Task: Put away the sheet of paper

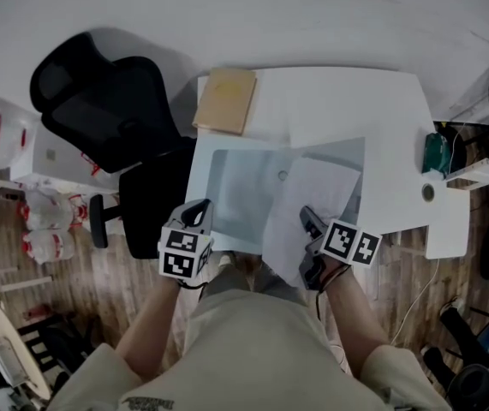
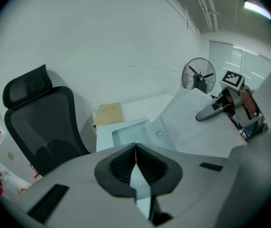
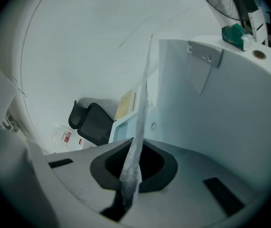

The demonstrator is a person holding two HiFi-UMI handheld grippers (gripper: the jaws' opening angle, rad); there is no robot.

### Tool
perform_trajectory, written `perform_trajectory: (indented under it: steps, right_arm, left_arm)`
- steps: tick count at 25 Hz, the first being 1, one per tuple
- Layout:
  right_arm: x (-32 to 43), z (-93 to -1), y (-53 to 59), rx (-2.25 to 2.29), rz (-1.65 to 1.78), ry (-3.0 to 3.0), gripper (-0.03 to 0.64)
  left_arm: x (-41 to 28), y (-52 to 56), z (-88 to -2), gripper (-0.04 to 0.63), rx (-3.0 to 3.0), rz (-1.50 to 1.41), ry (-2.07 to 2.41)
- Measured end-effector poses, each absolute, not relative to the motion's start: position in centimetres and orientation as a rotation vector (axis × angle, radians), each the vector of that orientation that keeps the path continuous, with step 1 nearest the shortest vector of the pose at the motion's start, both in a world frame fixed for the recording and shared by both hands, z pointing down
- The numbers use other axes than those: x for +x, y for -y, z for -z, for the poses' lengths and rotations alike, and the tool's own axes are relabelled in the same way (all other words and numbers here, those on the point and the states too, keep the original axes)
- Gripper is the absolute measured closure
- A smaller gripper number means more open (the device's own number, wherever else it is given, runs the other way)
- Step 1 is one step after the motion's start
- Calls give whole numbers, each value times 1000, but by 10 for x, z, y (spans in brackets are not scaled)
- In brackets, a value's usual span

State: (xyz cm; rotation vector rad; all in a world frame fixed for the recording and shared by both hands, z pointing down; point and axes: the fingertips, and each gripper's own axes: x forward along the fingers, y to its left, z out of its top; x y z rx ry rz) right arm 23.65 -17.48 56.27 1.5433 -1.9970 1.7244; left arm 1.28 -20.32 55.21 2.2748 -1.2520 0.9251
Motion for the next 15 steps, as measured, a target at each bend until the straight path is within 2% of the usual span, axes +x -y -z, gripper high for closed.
perform_trajectory:
  steps: [6, 15]
  right_arm:
    - [248, -575, 181, 1582, -1773, 1903, 594]
    - [211, -512, 185, 1611, -1834, 2021, 594]
  left_arm:
    - [-5, 209, -562, 575, 2270, -940, 1229]
    - [-20, 229, -557, 575, 2334, -911, 1153]
